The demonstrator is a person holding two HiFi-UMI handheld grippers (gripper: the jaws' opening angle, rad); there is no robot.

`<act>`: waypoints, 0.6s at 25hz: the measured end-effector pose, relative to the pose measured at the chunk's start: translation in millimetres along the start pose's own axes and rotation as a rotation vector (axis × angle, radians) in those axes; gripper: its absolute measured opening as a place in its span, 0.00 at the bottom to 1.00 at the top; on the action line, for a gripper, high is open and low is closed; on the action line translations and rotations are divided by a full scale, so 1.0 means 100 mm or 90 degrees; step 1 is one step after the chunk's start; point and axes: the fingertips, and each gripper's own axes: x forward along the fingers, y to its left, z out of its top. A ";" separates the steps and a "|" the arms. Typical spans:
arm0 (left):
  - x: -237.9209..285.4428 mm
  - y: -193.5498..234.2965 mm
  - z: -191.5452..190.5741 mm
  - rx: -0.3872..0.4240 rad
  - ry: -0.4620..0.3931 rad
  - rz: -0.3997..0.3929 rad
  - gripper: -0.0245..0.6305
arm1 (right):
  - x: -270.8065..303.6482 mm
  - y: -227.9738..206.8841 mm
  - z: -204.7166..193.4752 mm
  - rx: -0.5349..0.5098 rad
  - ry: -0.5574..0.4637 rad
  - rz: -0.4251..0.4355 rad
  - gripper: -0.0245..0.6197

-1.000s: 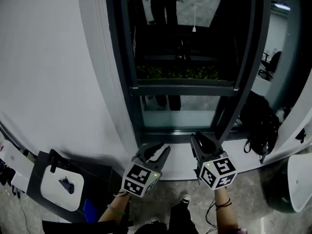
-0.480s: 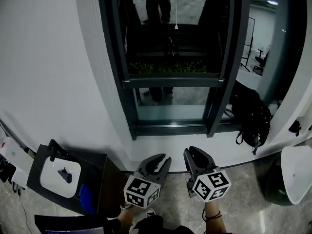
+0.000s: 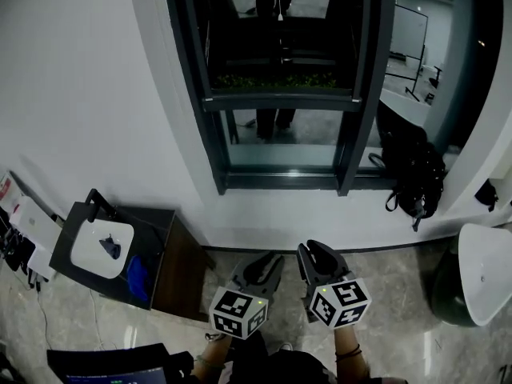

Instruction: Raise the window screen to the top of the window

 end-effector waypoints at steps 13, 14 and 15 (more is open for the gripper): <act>-0.52 -0.25 -0.24 -0.074 -0.042 0.078 0.16 | -0.48 0.35 -0.30 -0.035 -0.005 0.031 0.14; -0.53 -0.25 -0.26 -0.071 -0.042 0.082 0.16 | -0.49 0.35 -0.32 -0.044 -0.003 0.027 0.14; -0.54 -0.26 -0.28 -0.066 -0.040 0.085 0.16 | -0.51 0.35 -0.34 -0.050 0.000 0.024 0.14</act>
